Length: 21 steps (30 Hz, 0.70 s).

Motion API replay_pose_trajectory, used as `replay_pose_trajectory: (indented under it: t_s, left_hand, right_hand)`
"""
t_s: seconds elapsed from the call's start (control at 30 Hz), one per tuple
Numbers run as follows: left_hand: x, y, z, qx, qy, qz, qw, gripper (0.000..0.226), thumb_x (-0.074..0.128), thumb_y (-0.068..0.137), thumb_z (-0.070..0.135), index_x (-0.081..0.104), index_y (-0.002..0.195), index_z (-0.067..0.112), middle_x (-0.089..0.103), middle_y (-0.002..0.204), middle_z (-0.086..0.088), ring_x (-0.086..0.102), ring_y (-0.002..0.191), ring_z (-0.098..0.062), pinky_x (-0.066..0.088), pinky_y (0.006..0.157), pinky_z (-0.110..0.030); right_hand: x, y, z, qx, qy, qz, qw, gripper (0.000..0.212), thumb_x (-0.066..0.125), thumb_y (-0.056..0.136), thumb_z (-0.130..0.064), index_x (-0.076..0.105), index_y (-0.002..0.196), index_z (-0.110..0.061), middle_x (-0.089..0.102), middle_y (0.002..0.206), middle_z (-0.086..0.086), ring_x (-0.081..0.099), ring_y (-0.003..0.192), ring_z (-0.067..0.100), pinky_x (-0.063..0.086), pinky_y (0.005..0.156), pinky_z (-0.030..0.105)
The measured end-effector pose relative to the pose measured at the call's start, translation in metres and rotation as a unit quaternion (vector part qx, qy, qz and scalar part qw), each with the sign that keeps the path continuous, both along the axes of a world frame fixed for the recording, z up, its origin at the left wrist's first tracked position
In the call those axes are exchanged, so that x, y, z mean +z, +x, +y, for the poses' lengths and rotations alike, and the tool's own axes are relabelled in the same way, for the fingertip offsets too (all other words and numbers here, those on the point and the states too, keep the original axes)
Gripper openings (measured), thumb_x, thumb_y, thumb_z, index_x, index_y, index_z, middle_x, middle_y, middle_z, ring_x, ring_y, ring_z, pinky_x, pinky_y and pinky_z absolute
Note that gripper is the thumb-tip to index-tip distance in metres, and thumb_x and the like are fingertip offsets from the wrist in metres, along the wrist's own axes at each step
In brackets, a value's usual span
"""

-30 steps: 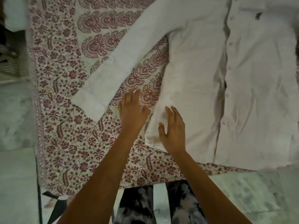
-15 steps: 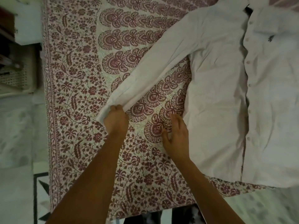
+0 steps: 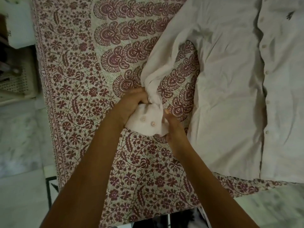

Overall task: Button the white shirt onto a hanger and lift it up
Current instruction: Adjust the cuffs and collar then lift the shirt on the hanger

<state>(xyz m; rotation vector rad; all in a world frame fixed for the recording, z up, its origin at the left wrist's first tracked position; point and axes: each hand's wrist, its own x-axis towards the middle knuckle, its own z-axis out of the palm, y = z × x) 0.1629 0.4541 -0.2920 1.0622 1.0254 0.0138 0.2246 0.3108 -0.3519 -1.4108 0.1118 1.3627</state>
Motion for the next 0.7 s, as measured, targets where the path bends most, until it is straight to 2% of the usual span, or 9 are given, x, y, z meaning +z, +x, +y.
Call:
replay_pose_trajectory:
  t_s: [0.07,0.17,0.23,0.33,0.4,0.47,0.5,0.6,0.7]
  left_hand:
    - [-0.014,-0.007,-0.004,-0.022,0.089,0.096,0.991,0.02,0.051,0.075,0.007,0.064,0.085,0.018,0.063,0.08,-0.002,0.057,0.07,-0.015,0.044,0.061,-0.022]
    - [-0.035,-0.021,-0.013,-0.001,0.248,0.198,0.948,0.026,0.059,0.083,0.007,0.052,0.106,0.017,0.06,0.095,0.0,0.056,0.078,-0.012,0.041,0.062,-0.023]
    - [-0.045,-0.032,-0.026,-0.032,0.348,0.21,0.913,0.028,0.061,0.08,0.003,0.05,0.105,0.011,0.057,0.094,0.0,0.056,0.081,-0.016,0.038,0.065,-0.022]
    - [-0.056,-0.042,-0.056,-0.094,0.499,0.219,0.833,0.016,0.058,0.077,0.006,0.058,0.091,0.011,0.06,0.093,-0.006,0.054,0.089,-0.024,0.033,0.079,-0.026]
    - [-0.058,-0.046,-0.076,-0.107,0.499,0.196,0.837,0.013,0.05,0.08,0.016,0.06,0.088,0.014,0.063,0.088,-0.004,0.056,0.083,-0.021,0.039,0.074,-0.028]
    - [-0.065,-0.051,-0.093,-0.154,0.461,0.204,0.85,0.02,0.049,0.084,0.019,0.062,0.098,0.016,0.066,0.093,-0.005,0.06,0.083,-0.023,0.048,0.068,-0.032]
    - [-0.069,-0.054,-0.099,-0.181,0.446,0.22,0.849,0.023,0.052,0.085,0.016,0.062,0.106,0.016,0.065,0.101,-0.008,0.061,0.087,-0.026,0.051,0.071,-0.035]
    - [-0.077,-0.058,-0.105,-0.209,0.429,0.239,0.846,0.035,0.055,0.085,0.006,0.058,0.12,0.012,0.058,0.118,-0.011,0.06,0.096,-0.028,0.052,0.081,-0.04]
    - [-0.08,-0.056,-0.102,-0.221,0.453,0.228,0.833,0.026,0.053,0.087,0.003,0.061,0.112,0.005,0.057,0.112,-0.014,0.063,0.082,-0.03,0.054,0.07,-0.039]
  right_hand:
    - [0.001,0.0,-0.005,-0.014,-0.006,-0.051,0.999,0.011,0.06,0.087,-0.018,0.062,0.098,-0.018,0.067,0.09,-0.002,0.062,0.081,0.013,0.053,0.067,0.026]
    - [-0.008,0.004,-0.015,-0.049,-0.078,-0.118,0.989,0.018,0.067,0.08,-0.008,0.062,0.095,-0.018,0.067,0.09,0.0,0.063,0.084,0.018,0.053,0.078,0.034]
    - [-0.012,0.006,-0.024,-0.035,-0.127,-0.165,0.978,0.016,0.069,0.079,-0.012,0.065,0.093,-0.017,0.069,0.091,0.003,0.064,0.085,0.021,0.054,0.079,0.038]
    - [-0.017,0.006,-0.033,-0.03,-0.137,-0.173,0.975,0.012,0.068,0.079,-0.011,0.066,0.088,-0.018,0.069,0.091,0.007,0.065,0.086,0.026,0.056,0.076,0.038]
    - [-0.021,0.005,-0.036,-0.03,-0.146,-0.175,0.973,0.012,0.069,0.078,-0.012,0.067,0.088,-0.017,0.07,0.091,0.01,0.066,0.085,0.028,0.056,0.073,0.039]
    - [-0.023,0.003,-0.037,-0.028,-0.155,-0.2,0.967,0.005,0.069,0.079,-0.014,0.067,0.083,-0.015,0.068,0.083,0.011,0.062,0.074,0.024,0.054,0.069,0.038]
    - [-0.024,0.002,-0.038,-0.029,-0.155,-0.217,0.963,0.003,0.068,0.079,-0.014,0.065,0.079,-0.013,0.064,0.075,0.01,0.057,0.068,0.02,0.051,0.065,0.036]
    - [-0.022,0.001,-0.041,-0.002,-0.147,-0.284,0.948,0.024,0.068,0.08,-0.015,0.052,0.062,-0.014,0.046,0.055,-0.003,0.039,0.051,0.002,0.036,0.053,0.023]
    - [-0.024,-0.001,-0.041,0.02,-0.123,-0.297,0.947,0.025,0.068,0.079,-0.015,0.053,0.06,-0.009,0.045,0.052,-0.002,0.041,0.053,0.009,0.034,0.053,0.024]
